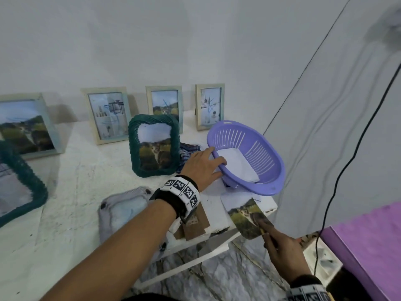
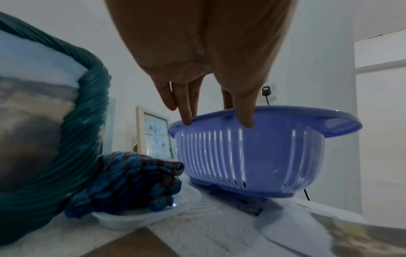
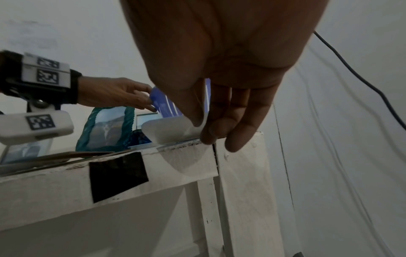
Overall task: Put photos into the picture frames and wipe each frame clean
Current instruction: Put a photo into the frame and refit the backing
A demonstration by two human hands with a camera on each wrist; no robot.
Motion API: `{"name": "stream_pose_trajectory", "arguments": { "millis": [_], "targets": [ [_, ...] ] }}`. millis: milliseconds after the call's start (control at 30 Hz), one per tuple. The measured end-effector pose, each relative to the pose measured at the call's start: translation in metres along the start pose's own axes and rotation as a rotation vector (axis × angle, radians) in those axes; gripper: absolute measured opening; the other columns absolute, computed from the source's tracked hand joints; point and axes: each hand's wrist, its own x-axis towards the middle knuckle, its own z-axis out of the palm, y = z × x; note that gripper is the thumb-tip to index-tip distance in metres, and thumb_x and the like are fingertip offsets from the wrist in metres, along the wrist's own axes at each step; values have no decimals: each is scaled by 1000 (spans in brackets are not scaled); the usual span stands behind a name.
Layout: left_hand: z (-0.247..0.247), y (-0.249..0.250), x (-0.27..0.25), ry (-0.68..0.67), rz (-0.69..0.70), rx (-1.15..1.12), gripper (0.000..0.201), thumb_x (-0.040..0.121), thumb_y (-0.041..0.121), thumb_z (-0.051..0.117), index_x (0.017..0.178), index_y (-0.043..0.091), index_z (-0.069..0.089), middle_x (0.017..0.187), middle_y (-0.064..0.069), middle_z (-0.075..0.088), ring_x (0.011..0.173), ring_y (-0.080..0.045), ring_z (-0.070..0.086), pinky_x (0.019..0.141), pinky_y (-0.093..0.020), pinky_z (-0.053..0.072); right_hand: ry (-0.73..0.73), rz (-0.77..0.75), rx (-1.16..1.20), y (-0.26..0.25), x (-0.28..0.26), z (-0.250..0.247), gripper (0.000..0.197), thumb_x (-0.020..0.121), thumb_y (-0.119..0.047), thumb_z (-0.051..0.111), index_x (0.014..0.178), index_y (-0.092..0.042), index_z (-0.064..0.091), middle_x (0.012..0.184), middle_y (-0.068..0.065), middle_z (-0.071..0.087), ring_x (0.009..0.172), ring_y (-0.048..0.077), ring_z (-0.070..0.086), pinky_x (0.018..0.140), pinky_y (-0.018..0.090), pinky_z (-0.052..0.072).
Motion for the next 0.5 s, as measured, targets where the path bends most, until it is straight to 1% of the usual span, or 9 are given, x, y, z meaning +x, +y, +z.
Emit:
{"name": "stream_pose_trajectory", "arguments": {
  "millis": [33,67,100,167,267,367,500],
  "targets": [
    [-2,-1,1,1,-3,-13,36,96,41,51,130,27,53,154,-14,28,135,-31,37,110,-40,27,1,-1,-38,0,7,2,37,94,-25,54,126,-42,57,78,-5,71,70,19,67,53,28,43],
    [-4,-1,1,1,-4,-24,36,96,41,51,129,27,53,153,-14,29,134,-31,38,110,-41,28,0,-8,-70,-2,15,4,38,94,-20,55,127,-38,58,80,1,72,71,25,67,53,29,41],
    [-5,-2,1,5,1,-31,36,96,41,52,129,27,53,153,-14,30,133,-31,39,109,-41,28,-2,-16,-89,-4,23,6,39,94,-19,55,128,-36,58,82,6,73,73,29,66,55,31,41],
    [-6,-2,1,13,15,-27,37,95,41,53,129,26,54,152,-14,31,132,-31,40,110,-40,28,-1,-13,-106,-8,41,8,39,94,-18,54,129,-33,58,87,12,73,79,34,66,59,32,41],
    [-3,-2,-2,11,13,4,38,96,43,52,130,27,53,153,-13,30,136,-28,36,112,-38,24,0,18,-123,-13,65,8,40,94,-18,52,131,-32,56,95,16,71,89,37,64,67,35,44],
    [-1,-2,-4,4,-5,-2,39,96,44,51,131,28,52,154,-14,29,137,-29,35,112,-40,25,-46,68,-157,-14,80,11,38,95,-22,48,131,-32,56,99,16,69,94,37,61,73,36,45],
    [1,-1,-5,-6,16,49,40,96,45,50,132,28,51,155,-13,26,136,-28,35,112,-38,24,-38,111,-139,-11,83,14,28,96,-24,50,117,-15,67,99,19,70,95,38,62,73,36,45]
  ]
}}
